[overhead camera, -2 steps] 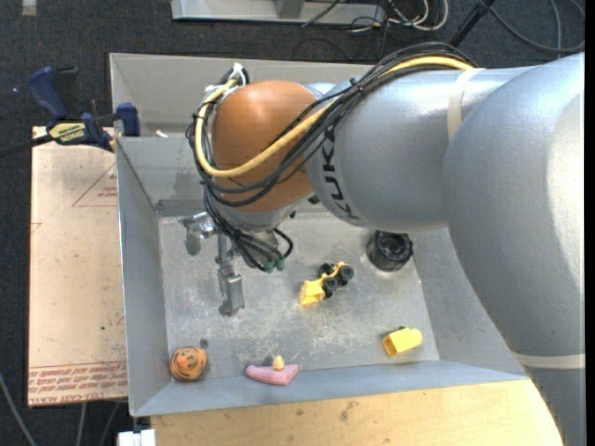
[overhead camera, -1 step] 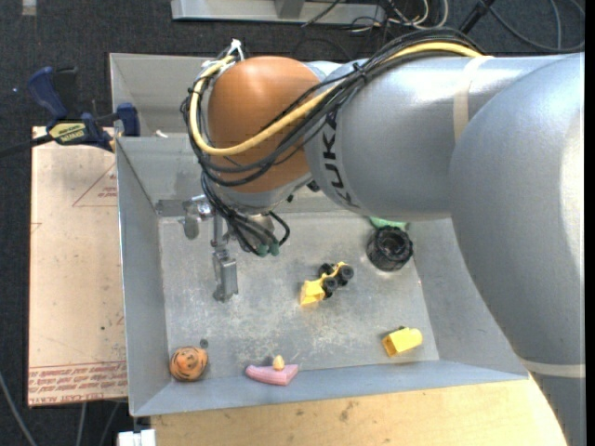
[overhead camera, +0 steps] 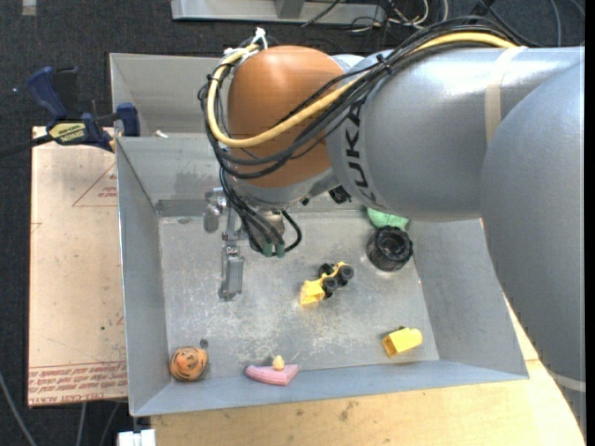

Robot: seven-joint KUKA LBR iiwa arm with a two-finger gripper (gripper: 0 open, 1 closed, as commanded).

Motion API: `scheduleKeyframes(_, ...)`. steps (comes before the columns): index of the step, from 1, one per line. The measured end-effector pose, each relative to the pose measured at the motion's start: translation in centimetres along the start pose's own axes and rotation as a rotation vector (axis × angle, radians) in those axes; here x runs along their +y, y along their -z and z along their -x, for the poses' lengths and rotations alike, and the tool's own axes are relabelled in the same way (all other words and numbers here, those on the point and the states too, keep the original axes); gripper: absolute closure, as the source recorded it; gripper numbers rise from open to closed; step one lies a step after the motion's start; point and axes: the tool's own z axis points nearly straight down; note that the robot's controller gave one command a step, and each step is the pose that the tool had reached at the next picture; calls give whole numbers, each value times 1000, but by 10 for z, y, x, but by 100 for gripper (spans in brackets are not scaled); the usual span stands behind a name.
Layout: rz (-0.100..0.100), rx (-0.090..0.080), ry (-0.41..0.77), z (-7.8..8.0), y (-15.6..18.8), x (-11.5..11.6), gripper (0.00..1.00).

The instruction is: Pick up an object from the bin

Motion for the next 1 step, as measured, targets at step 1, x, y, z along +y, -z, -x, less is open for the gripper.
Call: scheduleKeyframes(1,0,-4,27,19,-1,-2,0)
